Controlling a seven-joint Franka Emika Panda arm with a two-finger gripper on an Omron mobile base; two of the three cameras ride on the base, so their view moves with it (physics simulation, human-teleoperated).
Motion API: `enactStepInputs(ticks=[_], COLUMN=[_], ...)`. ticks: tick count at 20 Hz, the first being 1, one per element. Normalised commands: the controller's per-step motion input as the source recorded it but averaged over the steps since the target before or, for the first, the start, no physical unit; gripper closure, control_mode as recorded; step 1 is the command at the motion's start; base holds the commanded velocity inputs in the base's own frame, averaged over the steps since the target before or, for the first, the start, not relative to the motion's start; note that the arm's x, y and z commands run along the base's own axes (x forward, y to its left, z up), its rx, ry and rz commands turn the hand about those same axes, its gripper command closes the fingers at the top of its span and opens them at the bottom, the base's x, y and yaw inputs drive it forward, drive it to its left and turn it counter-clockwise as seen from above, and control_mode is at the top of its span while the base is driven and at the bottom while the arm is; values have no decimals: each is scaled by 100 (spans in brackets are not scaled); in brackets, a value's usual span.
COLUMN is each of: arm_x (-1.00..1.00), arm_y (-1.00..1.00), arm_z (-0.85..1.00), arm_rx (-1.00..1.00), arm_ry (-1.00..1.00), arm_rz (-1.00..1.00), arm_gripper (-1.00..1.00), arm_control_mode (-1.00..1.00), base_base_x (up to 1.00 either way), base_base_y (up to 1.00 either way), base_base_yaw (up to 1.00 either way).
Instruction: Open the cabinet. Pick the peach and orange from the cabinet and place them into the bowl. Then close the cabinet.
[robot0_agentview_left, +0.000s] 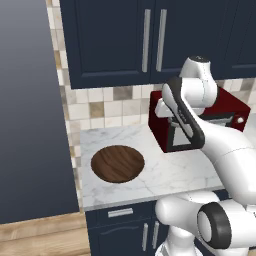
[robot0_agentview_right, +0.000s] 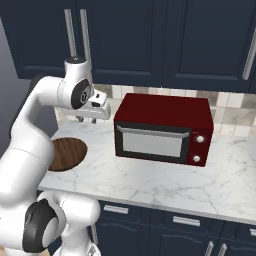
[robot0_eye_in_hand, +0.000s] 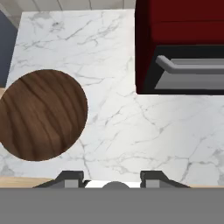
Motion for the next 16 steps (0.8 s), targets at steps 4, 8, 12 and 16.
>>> enactStepInputs(ticks=[4, 8, 12, 16], arm_x=[-10, -11, -29, -12], arm_y=[1, 8, 1, 10], arm_z=[0, 2, 0, 18], arm_rx=[0, -2, -2, -2], arm_ry=[-2, -2, -12, -18], arm_rz=[0, 2, 7, 4], arm_gripper=[-100, -100, -100, -100], arm_control_mode=[-100, -100, -100, -100], base_base_x=[0, 0, 0, 0], base_base_y=[0, 0, 0, 0], base_base_yaw=[0, 0, 0, 0])
